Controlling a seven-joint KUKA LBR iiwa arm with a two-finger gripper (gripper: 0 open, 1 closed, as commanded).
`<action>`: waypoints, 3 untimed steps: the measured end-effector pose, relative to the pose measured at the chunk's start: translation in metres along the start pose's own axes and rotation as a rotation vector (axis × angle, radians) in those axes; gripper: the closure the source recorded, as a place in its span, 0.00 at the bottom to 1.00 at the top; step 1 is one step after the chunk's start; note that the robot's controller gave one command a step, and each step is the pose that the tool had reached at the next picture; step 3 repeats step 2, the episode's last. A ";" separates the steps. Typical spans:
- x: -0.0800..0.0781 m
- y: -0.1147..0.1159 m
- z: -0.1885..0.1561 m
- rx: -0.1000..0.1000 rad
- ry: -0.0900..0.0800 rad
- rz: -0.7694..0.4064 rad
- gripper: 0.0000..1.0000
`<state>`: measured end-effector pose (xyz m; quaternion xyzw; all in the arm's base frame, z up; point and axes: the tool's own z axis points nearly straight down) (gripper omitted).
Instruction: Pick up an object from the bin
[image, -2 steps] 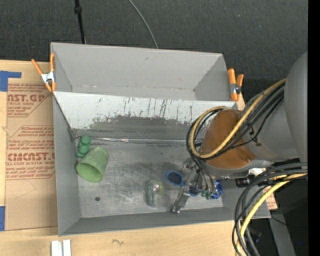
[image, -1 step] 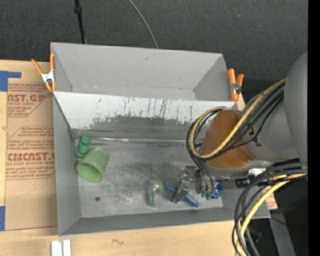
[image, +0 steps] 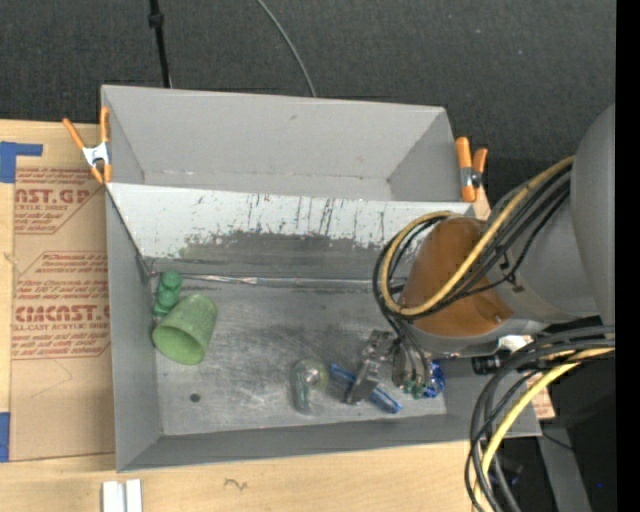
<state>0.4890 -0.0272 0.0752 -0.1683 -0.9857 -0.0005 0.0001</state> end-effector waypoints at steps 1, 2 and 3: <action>0.000 0.001 -0.031 -0.001 -0.002 -0.001 1.00; -0.001 0.002 -0.090 -0.001 -0.006 -0.002 1.00; -0.001 0.002 -0.090 -0.001 -0.006 -0.002 1.00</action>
Offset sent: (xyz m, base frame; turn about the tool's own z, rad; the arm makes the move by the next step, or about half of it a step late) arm -0.0001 0.0000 0.0296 0.0000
